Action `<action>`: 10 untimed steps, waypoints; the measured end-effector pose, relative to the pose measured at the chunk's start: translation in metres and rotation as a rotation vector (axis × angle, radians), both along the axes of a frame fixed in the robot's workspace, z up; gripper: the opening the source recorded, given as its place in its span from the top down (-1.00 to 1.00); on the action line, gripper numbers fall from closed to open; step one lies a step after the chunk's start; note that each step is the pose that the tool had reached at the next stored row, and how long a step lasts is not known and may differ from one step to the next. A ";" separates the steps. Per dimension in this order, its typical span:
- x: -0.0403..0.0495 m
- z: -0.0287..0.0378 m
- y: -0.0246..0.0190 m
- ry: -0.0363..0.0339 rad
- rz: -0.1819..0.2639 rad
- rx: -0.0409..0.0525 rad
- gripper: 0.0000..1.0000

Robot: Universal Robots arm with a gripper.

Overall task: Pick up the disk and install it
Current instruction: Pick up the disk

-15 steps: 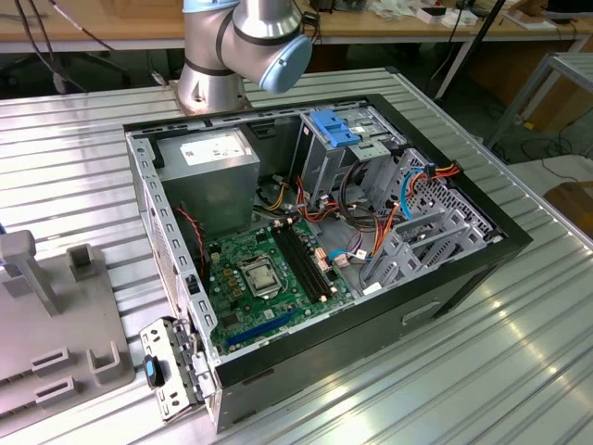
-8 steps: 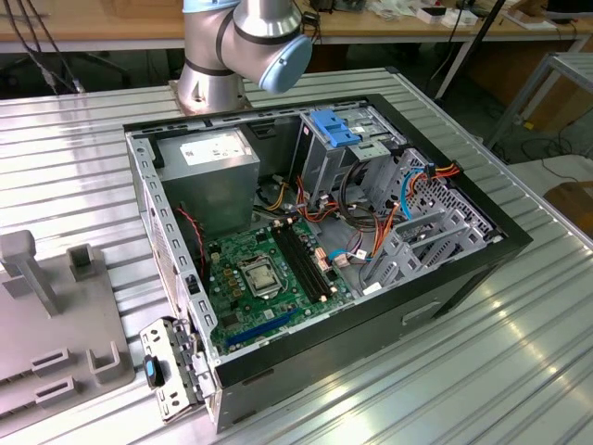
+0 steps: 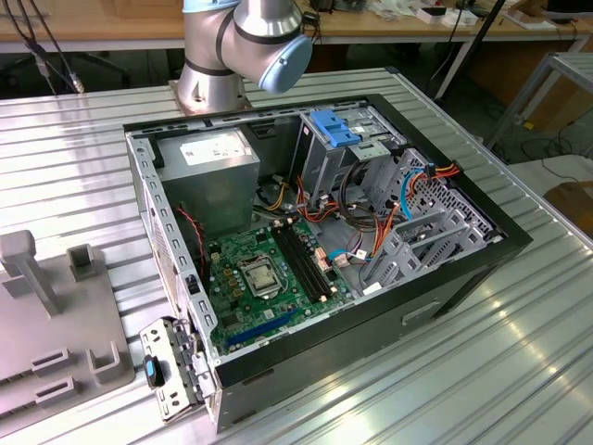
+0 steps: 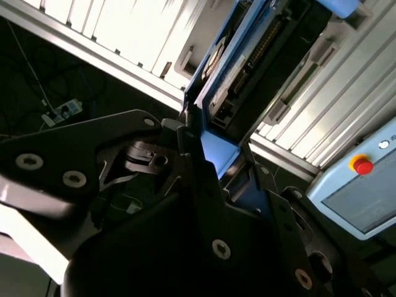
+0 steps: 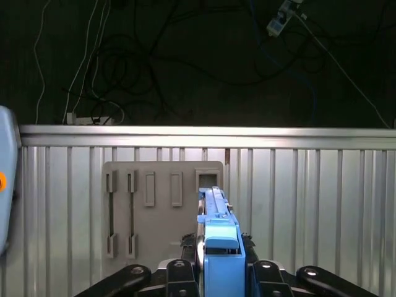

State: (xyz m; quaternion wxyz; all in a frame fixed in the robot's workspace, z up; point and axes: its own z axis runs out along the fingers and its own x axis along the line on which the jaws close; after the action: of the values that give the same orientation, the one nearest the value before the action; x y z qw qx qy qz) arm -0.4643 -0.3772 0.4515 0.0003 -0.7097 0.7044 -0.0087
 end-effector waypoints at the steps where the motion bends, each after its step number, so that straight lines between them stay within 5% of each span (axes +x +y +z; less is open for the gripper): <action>1: 0.0000 0.0001 0.0000 0.0002 0.000 -0.0001 0.26; 7: 0.0033 0.0007 -0.0004 0.0004 -0.002 0.0004 0.26; 10: 0.0041 0.0118 -0.0005 0.0001 -0.001 0.0020 0.26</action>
State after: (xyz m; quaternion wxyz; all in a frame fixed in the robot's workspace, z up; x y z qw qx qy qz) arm -0.4602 -0.3777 0.4634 0.0010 -0.7092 0.7049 -0.0080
